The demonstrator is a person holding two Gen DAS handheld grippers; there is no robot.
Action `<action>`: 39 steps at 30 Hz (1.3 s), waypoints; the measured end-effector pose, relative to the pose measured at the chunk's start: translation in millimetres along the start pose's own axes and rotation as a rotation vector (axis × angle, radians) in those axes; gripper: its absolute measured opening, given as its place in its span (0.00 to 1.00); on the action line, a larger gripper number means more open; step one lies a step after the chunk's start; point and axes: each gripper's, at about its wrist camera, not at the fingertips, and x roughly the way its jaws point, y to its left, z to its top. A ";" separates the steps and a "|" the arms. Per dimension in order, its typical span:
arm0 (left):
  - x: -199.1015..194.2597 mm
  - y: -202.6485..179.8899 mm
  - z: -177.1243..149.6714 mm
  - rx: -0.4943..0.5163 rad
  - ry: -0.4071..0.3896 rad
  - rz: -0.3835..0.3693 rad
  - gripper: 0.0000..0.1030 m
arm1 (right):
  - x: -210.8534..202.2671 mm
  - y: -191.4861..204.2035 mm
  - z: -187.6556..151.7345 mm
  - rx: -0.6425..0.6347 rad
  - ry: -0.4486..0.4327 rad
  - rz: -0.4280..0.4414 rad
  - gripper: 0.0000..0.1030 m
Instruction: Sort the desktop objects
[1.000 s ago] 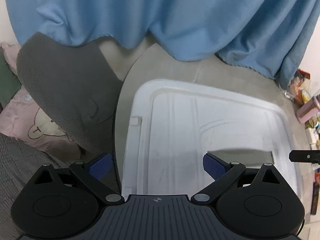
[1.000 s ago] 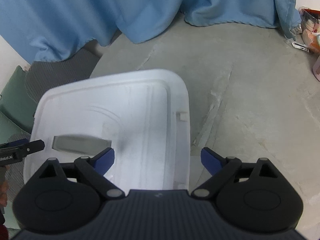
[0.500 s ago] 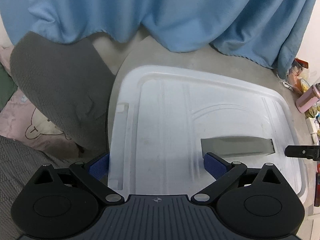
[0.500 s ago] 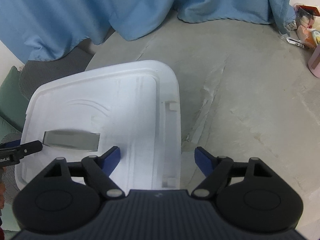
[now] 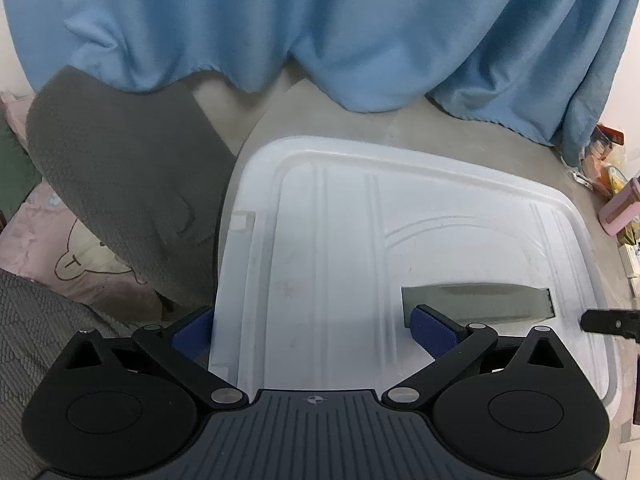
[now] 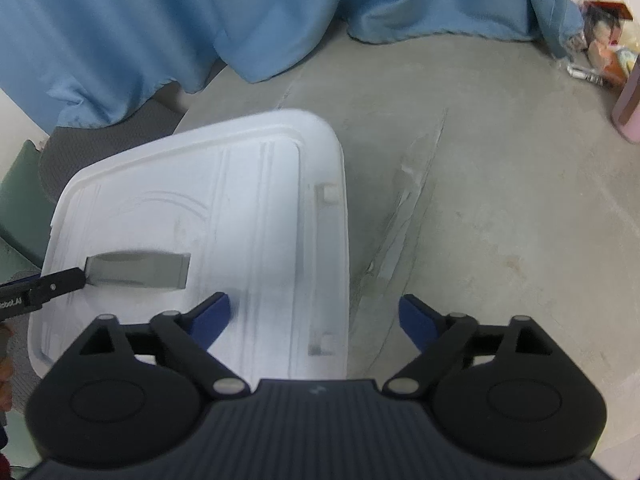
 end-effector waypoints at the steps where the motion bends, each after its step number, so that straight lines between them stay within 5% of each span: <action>1: -0.1 -0.4 -0.6 -0.001 -0.004 0.002 1.00 | 0.0 -2.2 -1.5 0.003 -0.002 0.010 0.91; 14: -6.0 -7.3 -13.1 -0.011 -0.087 0.038 1.00 | -1.9 10.1 -6.2 -0.069 -0.027 0.028 0.91; 19: -6.8 -10.0 -14.6 -0.008 -0.104 0.044 1.00 | -6.7 12.0 -15.0 -0.069 -0.080 0.012 0.91; 24: -16.4 -15.1 -18.8 0.031 -0.136 0.072 1.00 | -36.2 28.8 -36.8 -0.123 -0.231 0.005 0.90; 30: -71.4 -42.4 -64.3 0.186 -0.371 0.078 1.00 | -80.2 53.4 -90.6 -0.182 -0.419 -0.070 0.90; 39: -114.8 -48.2 -164.3 0.133 -0.467 0.031 1.00 | -88.9 73.8 -185.3 -0.193 -0.444 -0.083 0.90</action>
